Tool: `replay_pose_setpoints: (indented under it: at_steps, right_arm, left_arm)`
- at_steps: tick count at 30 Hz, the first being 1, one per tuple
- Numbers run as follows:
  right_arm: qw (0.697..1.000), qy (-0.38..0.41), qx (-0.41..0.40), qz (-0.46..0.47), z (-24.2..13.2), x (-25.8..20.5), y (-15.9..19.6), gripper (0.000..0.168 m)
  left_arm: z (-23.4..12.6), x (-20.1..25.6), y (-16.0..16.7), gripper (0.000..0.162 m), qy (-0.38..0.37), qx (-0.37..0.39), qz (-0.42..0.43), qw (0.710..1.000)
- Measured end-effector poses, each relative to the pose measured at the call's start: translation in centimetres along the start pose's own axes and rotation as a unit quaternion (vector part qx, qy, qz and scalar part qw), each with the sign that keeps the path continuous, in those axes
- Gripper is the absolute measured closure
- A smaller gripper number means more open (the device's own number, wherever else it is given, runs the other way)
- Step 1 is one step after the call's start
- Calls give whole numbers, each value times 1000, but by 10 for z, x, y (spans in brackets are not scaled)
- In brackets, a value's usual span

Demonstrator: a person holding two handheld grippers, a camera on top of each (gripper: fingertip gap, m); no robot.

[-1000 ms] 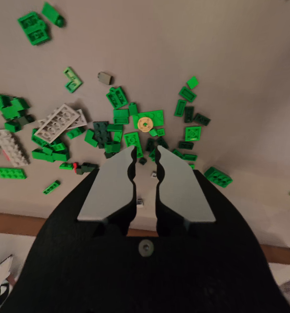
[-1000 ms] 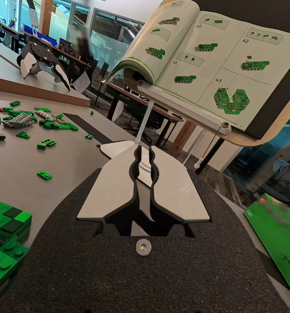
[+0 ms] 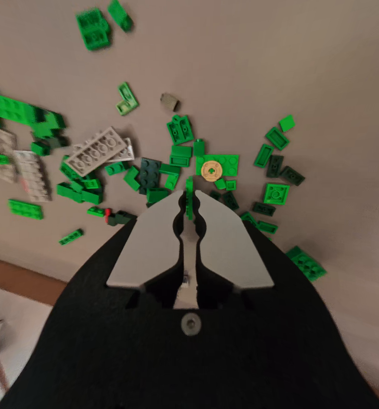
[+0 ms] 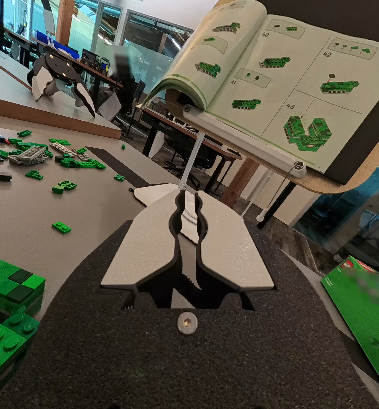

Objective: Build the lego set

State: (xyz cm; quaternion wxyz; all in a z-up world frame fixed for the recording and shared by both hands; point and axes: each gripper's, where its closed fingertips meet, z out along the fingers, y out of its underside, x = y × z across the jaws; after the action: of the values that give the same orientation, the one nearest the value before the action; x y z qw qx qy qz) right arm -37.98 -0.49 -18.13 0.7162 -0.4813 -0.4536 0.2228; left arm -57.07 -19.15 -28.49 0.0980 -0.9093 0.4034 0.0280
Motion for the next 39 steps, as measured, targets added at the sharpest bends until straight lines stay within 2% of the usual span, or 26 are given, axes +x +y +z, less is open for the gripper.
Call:
replay_pose_setpoints:
  at_steps: [2, 4, 5, 7, 8, 10, 12, 13, 14, 15, 17, 18, 21, 24, 29, 36, 39]
  right_arm:
    - [999, -29, 18, 22, -1, -7, -10, 162]
    - [988, -122, 34, 92, -5, -31, -33, 168]
    - [971, -183, 35, 150, -10, -47, -49, 168]
    - [917, -318, 54, 233, -27, -82, -90, 167]
    - [897, -358, 51, 254, -34, -96, -105, 162]
    - [869, -392, -17, 303, -38, -115, -114, 159]
    - [806, -442, -69, 387, -48, -134, -122, 146]
    - [774, -465, -68, 425, -53, -139, -129, 145]
    - [756, -479, -59, 443, -57, -142, -134, 144]
    - [765, -474, -51, 433, -58, -145, -133, 142]
    - [822, -429, -39, 372, -55, -146, -124, 140]
    - [841, -413, -28, 349, -56, -146, -124, 138]
    - [863, -406, -35, 298, -60, -153, -122, 138]
    - [869, -412, -55, 270, -63, -162, -115, 139]
    - [886, -384, -35, 258, -60, -154, -117, 147]
    - [887, -386, -37, 253, -60, -154, -114, 153]
    - [890, -396, -39, 224, -64, -157, -110, 153]
  left_arm:
    - [-13, -4, -16, 158, -76, 47, 17, 996]
    - [-40, -3, -45, 158, -187, 123, 46, 974]
    - [-57, 0, -59, 158, -250, 153, 67, 954]
    - [-90, 17, -84, 158, -366, 195, 121, 902]
    - [-101, 28, -93, 158, -405, 202, 145, 880]
    - [-119, 45, -106, 158, -478, 210, 177, 835]
    - [-134, 57, -110, 158, -546, 198, 204, 788]
    - [-137, 61, -111, 158, -566, 188, 213, 773]
    - [-136, 64, -111, 158, -571, 184, 218, 770]
    - [-133, 69, -113, 158, -564, 188, 219, 774]
    - [-128, 74, -116, 158, -550, 196, 214, 783]
    - [-128, 75, -116, 158, -548, 194, 214, 785]
    - [-127, 80, -121, 158, -539, 204, 212, 789]
    - [-127, 82, -127, 158, -532, 210, 212, 792]
    - [-126, 80, -130, 158, -519, 216, 209, 800]
    - [-123, 80, -131, 158, -518, 205, 232, 797]
    - [-117, 84, -131, 156, -484, 228, 221, 816]
